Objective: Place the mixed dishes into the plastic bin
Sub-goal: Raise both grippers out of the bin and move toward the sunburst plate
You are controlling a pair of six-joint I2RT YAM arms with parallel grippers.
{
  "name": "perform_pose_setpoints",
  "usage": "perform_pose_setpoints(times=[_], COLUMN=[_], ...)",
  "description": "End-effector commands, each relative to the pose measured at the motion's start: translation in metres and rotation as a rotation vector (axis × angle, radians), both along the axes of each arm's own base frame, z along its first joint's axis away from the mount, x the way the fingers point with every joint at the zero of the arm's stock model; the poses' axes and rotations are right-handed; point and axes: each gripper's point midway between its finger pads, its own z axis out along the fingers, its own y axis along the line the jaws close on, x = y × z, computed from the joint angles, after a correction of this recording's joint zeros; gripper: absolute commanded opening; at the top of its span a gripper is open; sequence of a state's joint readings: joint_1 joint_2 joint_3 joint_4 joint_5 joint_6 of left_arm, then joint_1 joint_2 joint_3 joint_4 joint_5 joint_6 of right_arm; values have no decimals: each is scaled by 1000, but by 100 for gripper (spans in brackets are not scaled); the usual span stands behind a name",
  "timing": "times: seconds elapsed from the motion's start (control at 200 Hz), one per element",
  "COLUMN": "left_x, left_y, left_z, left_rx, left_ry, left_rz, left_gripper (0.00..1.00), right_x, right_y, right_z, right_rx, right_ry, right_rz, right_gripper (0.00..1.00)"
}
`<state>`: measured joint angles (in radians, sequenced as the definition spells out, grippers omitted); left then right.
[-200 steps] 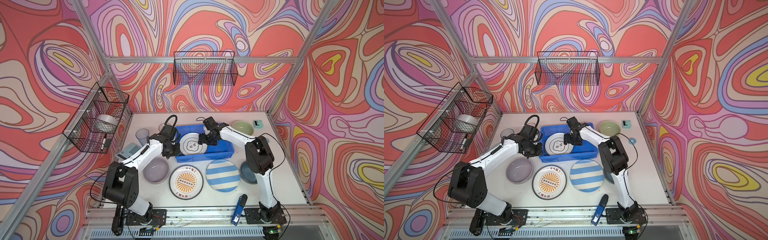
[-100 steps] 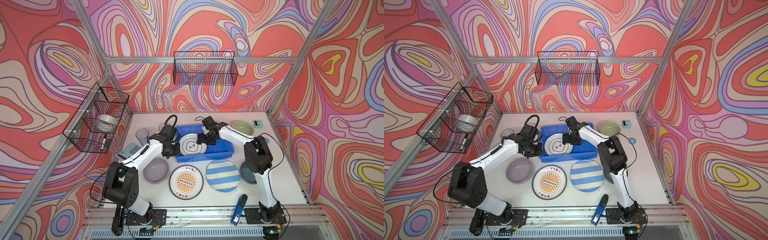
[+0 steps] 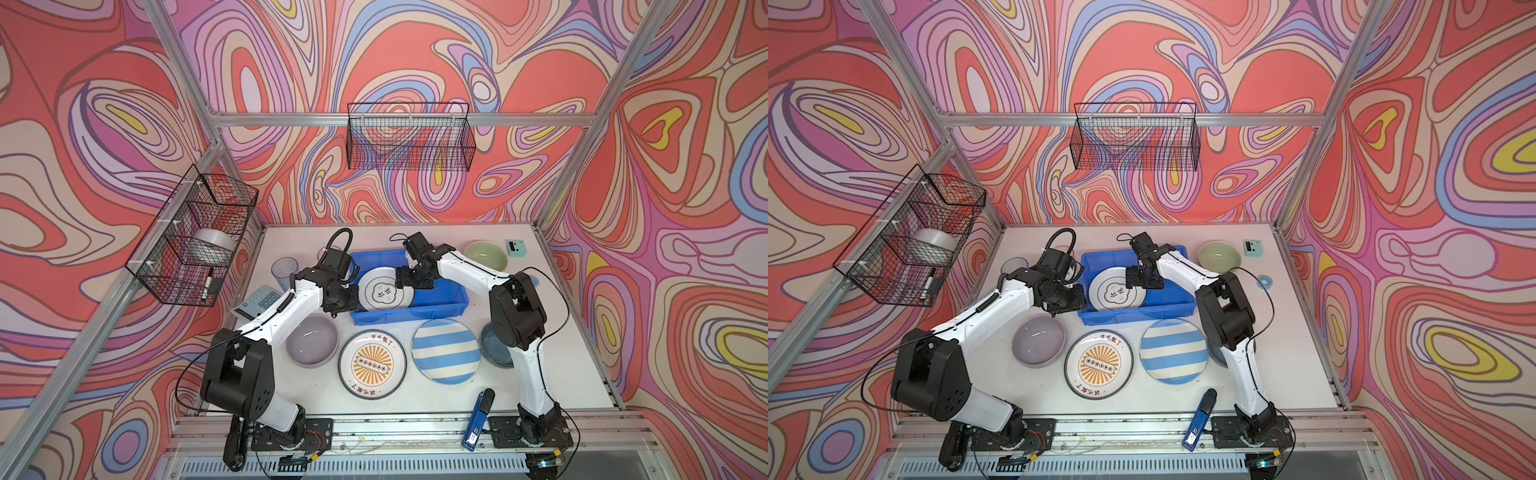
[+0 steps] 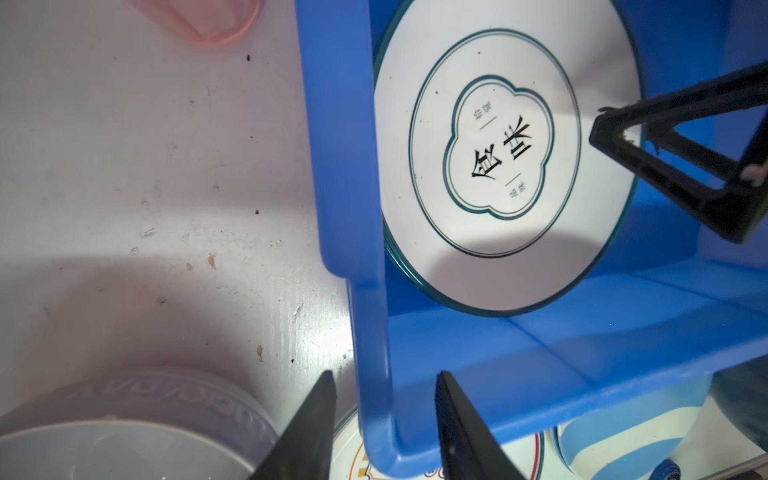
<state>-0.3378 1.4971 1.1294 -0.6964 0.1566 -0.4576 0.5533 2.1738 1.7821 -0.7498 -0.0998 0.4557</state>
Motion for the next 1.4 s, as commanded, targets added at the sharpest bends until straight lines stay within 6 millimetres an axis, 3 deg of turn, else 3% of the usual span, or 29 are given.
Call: perform_pose_setpoints(times=[0.0, 0.255, 0.486, 0.661, 0.821, 1.057, 1.392], left_x=[-9, -53, -93, -112, -129, -151, -167], left_y=[13, 21, 25, 26, 33, 28, 22], left_z=[25, 34, 33, 35, 20, -12, -48], left_rx=[23, 12, -48, -89, -72, -69, -50], left_ry=[-43, 19, 49, 49, 52, 78, 142], left_rz=[9, -19, 11, 52, 126, 169, 179], left_gripper=[56, 55, 47, 40, 39, 34, 22], right_x=[2, -23, -84, -138, -168, -185, -188], right_y=[-8, -4, 13, 30, 34, 36, 38], right_z=[47, 101, 124, 112, 91, 51, 5], right_rx=[-11, 105, 187, 256, 255, 243, 221], right_ry=[-98, -154, -182, -144, -115, -66, -19], right_rz=[-1, 57, 195, 307, 318, 295, 262], right_gripper=[79, 72, 67, 63, 60, 55, 51])
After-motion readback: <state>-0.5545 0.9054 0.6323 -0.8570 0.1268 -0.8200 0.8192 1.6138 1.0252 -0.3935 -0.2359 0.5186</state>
